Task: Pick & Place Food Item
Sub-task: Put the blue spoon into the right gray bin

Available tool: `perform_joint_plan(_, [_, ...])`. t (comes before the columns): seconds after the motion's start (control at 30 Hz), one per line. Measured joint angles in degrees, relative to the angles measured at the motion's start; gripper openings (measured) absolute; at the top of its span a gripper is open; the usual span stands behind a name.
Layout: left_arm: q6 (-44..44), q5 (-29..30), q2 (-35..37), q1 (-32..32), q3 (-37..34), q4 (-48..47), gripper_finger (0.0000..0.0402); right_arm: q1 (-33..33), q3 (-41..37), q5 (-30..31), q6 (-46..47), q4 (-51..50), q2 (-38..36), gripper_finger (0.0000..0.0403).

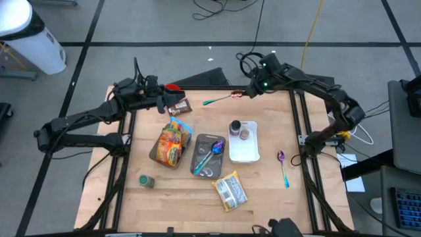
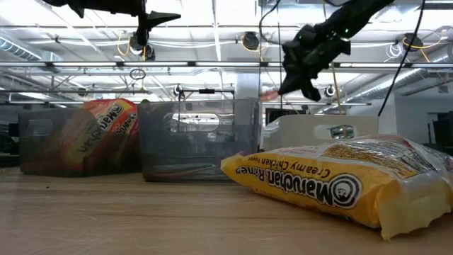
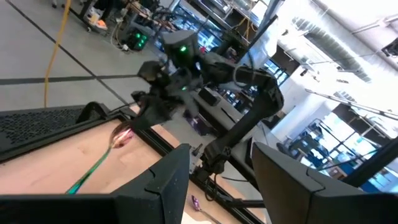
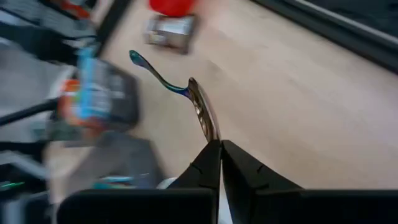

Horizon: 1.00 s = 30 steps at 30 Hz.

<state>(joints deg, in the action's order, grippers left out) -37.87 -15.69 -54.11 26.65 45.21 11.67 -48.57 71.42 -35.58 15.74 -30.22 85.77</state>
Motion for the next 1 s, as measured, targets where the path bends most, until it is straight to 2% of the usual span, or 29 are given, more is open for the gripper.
perform_joint_plan(0.2, [-0.6,-5.3,-0.1,2.1,0.0,-2.9,0.0184,2.6,0.0,-3.1,3.3,0.1,-5.0,0.0])
perform_joint_plan(0.4, [-1.1,-11.3,-6.2,1.0,2.0,-4.7,0.0184,7.6,0.0,-9.7,8.8,3.6,-7.7,0.0])
perform_joint_plan(0.53, [3.1,-16.2,-13.8,-0.6,9.6,-10.3,0.0184,11.9,0.0,-11.0,11.6,6.6,-8.4,0.0])
perform_joint_plan(0.73, [14.1,-19.2,-24.4,-1.6,25.8,-27.6,0.0184,17.0,0.0,-12.5,12.5,6.8,-8.4,0.0])
perform_joint_plan(1.0, [19.5,-29.8,-37.2,-1.7,43.8,-48.0,0.0184,18.7,0.0,-12.1,12.6,7.4,-8.4,0.0])
